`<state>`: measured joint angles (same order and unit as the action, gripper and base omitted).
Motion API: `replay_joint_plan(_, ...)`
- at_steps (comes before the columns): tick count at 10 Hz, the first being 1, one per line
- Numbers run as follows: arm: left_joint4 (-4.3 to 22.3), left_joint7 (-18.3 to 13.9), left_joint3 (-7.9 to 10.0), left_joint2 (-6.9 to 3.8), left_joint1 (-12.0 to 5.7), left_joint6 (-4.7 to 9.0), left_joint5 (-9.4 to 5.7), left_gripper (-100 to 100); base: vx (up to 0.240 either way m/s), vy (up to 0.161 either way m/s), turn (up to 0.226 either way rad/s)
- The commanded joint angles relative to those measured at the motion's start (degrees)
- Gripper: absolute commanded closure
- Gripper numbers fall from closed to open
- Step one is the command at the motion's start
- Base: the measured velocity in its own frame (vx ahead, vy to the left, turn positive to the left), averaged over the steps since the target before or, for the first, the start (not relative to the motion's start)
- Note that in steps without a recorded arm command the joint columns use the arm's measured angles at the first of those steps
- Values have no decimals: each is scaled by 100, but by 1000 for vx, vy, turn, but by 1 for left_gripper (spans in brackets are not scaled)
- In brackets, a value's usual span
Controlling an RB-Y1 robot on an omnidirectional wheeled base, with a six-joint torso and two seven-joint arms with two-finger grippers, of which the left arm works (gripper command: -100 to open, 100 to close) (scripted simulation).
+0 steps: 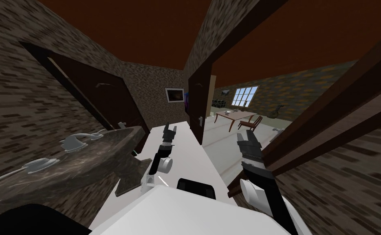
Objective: Push the door open
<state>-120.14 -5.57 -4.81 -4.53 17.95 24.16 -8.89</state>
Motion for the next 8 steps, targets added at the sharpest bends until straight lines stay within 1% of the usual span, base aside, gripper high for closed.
replay_joint_plan(1,221,50,-120,-34,-141,-50,-46,-100,173,77,-150)
replay_joint_plan(2,313,64,-159,-44,-193,-52,-60,-100,151,80,-96)
replay_joint_plan(3,511,94,-242,-62,-306,-56,-91,-100,158,105,-123)
replay_joint_plan(4,613,110,-285,-70,-364,-58,-106,-100,133,112,-93)
replay_joint_plan(8,1018,172,-455,-103,-595,-66,-169,-100,84,65,-72)
